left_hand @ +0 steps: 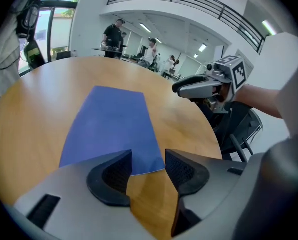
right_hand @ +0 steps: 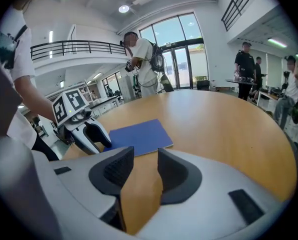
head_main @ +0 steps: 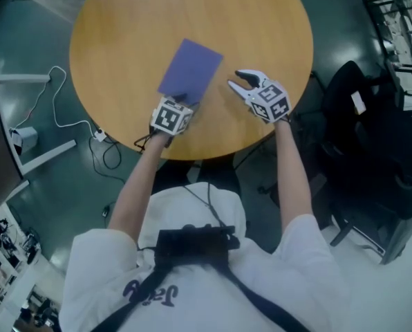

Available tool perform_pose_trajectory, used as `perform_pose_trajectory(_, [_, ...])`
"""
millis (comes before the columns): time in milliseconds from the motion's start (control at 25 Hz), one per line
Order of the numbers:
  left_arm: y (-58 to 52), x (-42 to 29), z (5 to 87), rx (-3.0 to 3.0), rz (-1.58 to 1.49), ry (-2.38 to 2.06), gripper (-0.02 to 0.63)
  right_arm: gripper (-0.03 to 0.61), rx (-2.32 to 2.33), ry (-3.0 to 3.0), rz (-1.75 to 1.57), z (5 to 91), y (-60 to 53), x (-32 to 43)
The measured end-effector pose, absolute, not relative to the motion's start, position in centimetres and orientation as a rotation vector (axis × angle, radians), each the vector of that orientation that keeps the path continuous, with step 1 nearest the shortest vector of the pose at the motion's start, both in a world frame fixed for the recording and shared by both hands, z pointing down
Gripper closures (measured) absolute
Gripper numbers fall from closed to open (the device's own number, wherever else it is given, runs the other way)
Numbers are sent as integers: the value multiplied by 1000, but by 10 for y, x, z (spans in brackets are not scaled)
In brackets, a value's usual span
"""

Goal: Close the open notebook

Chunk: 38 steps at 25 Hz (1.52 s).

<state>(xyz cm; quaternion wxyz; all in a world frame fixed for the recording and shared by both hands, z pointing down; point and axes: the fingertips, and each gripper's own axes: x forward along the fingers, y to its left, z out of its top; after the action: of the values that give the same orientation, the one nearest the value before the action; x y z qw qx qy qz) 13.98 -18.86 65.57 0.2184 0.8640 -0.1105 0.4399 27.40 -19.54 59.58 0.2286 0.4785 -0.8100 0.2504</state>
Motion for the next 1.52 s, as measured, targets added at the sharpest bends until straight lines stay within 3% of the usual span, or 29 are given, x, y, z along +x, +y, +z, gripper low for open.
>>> perform_pose_trajectory(120, [-189, 144, 658, 2382, 1232, -402, 440, 403, 1363, -2276, 708, 583, -183, 269])
perform_pose_trajectory(240, [-199, 143, 674, 2361, 1258, -525, 585, 403, 1473, -2334, 754, 568, -188, 257])
perform_pose_trajectory(280, [-202, 144, 679, 2352, 1259, -551, 597, 403, 1514, -2359, 758, 559, -192, 251])
perform_pose_trajectory(440, [-210, 145, 684, 2323, 1243, -614, 600, 403, 1651, -2425, 724, 513, -209, 227])
perform_pose_trajectory(560, [-221, 147, 647, 2388, 1009, -668, 600, 440, 1756, -2460, 615, 470, -215, 208])
perform_pose_trajectory(760, [-260, 139, 522, 2579, 496, -775, 601, 541, 2000, -2387, 385, 397, -222, 207])
perform_pose_trajectory(1040, [-272, 107, 355, 2751, 63, -836, 601, 555, 2164, -2319, 123, 307, -214, 183])
perform_pose_trajectory(1200, [-262, 107, 306, 2925, 17, -918, 601, 557, 2226, -2216, 7, 278, -209, 182])
perform_pose_trajectory(1520, [-241, 122, 285, 3035, 5, -844, 601, 557, 2317, -2161, -10, 266, -197, 183])
